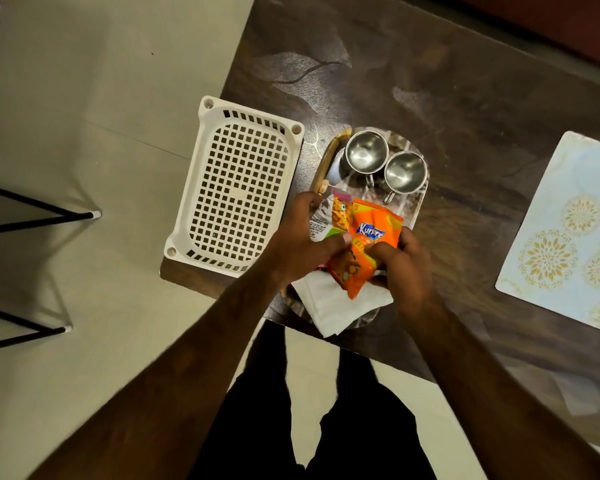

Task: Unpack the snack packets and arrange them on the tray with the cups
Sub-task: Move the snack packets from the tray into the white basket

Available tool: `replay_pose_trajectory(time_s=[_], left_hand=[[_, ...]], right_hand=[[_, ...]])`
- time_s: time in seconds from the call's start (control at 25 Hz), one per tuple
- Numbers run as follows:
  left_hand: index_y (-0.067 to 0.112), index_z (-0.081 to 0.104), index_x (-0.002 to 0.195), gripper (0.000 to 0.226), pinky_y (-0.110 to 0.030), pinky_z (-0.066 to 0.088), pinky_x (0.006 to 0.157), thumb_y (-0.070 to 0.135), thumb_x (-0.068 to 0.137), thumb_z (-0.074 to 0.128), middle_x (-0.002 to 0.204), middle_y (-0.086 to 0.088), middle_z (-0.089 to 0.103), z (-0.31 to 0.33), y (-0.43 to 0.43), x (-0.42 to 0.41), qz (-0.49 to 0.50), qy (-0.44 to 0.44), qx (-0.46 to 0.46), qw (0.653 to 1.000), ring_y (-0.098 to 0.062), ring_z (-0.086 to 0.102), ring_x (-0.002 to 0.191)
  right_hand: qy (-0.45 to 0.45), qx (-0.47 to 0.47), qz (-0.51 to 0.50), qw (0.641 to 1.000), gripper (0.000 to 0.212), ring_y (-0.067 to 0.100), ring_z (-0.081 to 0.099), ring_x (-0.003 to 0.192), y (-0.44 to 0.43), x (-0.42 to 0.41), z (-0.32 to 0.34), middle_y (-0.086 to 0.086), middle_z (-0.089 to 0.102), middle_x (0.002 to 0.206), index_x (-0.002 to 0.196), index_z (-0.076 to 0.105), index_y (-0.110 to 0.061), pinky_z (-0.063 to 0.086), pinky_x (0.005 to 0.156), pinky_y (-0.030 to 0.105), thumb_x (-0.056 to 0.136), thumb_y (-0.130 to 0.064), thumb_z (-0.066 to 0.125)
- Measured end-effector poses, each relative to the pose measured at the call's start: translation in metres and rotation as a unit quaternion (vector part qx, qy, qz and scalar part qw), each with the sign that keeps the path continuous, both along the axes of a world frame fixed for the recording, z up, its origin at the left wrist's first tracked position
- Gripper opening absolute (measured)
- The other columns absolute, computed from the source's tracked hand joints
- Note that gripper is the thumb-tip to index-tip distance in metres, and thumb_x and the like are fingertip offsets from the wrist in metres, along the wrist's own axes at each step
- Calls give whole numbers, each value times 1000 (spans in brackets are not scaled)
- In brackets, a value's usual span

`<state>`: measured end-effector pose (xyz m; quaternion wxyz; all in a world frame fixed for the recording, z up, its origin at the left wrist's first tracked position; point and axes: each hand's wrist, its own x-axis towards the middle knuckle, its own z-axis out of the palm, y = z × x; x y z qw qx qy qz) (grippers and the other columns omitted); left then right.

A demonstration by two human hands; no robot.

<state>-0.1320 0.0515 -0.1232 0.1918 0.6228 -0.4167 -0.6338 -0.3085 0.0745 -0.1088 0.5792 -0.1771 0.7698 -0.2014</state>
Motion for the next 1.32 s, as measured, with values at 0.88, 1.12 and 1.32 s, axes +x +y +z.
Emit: replay_pose_trajectory(time_s=[0.88,1.12,1.32], left_hand=[[15,48,133,62,-44,50,97,49,84,66,133,-9,50,-5,-58,133,131,-419,-107,892,-25,55,120],[3,59,103,21,-42,47,80,12,84,59,102,-16,58,2,3,88,3,-392,-300,870,-32,56,94],[17,57,95,17,-39,52,64,8,81,61,94,5,52,-4,23,68,-103,-228,-234,939,-9,52,76]], right_hand=[[291,6,540,790,98,32,47,136,14,18,-17,3,43,145,153,40,-28,53,106,52,73,-54,88],[278,-3,639,717,64,26,55,131,23,19,-23,-2,58,133,135,52,-30,45,109,48,82,-52,80],[236,-2,644,728,30,27,56,123,24,21,-28,-2,59,122,112,61,-28,51,96,39,85,-32,75]])
